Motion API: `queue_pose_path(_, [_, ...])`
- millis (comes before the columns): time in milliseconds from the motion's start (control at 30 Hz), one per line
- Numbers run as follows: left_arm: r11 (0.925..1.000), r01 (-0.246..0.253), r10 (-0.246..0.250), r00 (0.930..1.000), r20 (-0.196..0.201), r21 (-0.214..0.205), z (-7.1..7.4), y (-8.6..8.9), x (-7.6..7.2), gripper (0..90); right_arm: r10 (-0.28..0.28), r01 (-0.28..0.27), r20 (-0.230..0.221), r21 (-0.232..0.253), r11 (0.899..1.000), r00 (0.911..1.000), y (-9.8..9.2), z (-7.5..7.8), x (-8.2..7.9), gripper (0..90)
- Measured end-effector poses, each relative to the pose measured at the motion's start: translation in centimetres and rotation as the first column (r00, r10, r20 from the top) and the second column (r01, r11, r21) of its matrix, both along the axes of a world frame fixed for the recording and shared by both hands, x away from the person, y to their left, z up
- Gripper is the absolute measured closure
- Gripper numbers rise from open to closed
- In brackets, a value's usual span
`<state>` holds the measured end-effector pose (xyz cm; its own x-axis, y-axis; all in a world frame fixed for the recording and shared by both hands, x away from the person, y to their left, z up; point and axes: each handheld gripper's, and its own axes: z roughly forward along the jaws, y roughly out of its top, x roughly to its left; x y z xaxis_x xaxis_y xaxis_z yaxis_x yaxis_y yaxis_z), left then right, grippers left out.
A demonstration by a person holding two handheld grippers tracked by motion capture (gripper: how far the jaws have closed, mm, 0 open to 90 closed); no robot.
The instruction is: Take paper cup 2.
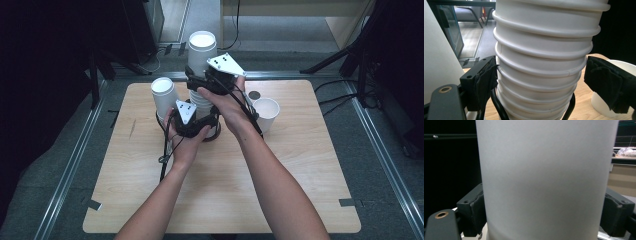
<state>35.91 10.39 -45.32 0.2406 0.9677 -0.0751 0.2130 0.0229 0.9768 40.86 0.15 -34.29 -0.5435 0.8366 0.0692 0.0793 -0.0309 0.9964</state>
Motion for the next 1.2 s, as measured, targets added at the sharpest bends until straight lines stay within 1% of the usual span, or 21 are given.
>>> queue_pose_path(67, [1.0,0.0,0.0,1.0,0.0,-0.001,0.0,0.0,0.0,12.0,-0.002,0.002,0.006,-0.006,1.0,1.0,0.0,0.0,0.0,12.4])
queue_pose_path(133, [1.0,-0.001,0.001,1.0,-0.002,-0.001,0.0,0.0,0.0,12.1,-0.002,0.002,0.015,-0.002,1.0,0.9999,-0.1,0.1,0.0,12.4])
queue_pose_path(233, [1.0,-0.002,0.002,1.0,-0.003,0.0,0.0,0.0,0.0,12.1,0.003,-0.003,0.015,0.011,1.0,0.9999,-0.2,0.5,-0.1,12.2])
queue_pose_path(367, [1.0,-0.002,0.002,1.0,-0.003,0.001,0.0,0.0,0.0,12.2,0.003,-0.003,0.017,-0.001,1.0,0.9998,-0.2,0.8,-0.2,11.9])
queue_pose_path(633, [1.0,-0.002,0.002,1.0,-0.003,0.0,0.0,0.0,0.0,12.3,0.006,-0.006,0.016,0.007,1.0,0.9999,-0.2,0.8,-0.2,11.1])
queue_pose_path(833, [1.0,-0.003,0.003,1.0,-0.003,0.0,0.0,0.0,-0.1,12.3,0.006,-0.006,0.019,0.017,1.0,0.9998,-0.2,1.3,-0.3,11.2])
queue_pose_path(967, [1.0,-0.002,0.002,1.0,-0.001,-0.003,0.0,0.0,-0.1,12.6,0.002,-0.003,0.033,0.022,1.0,0.9994,-0.2,1.9,-0.4,11.6])
queue_pose_path(1000, [1.0,-0.002,0.002,1.0,-0.001,-0.002,0.0,0.0,-0.1,12.7,-0.001,0.0,0.046,0.023,1.0,0.999,-0.2,2.1,-0.4,11.7])
queue_pose_path(1033, [1.0,-0.002,0.002,1.0,-0.001,-0.002,0.0,0.0,-0.1,12.8,-0.002,0.001,0.042,0.027,1.0,0.9991,-0.2,2.3,-0.5,11.7])
queue_pose_path(1200, [1.0,-0.001,0.001,1.0,-0.002,0.002,0.0,0.1,-0.2,13.1,-0.01,0.008,0.072,0.025,1.0,0.9973,-0.4,2.9,-0.7,12.6])
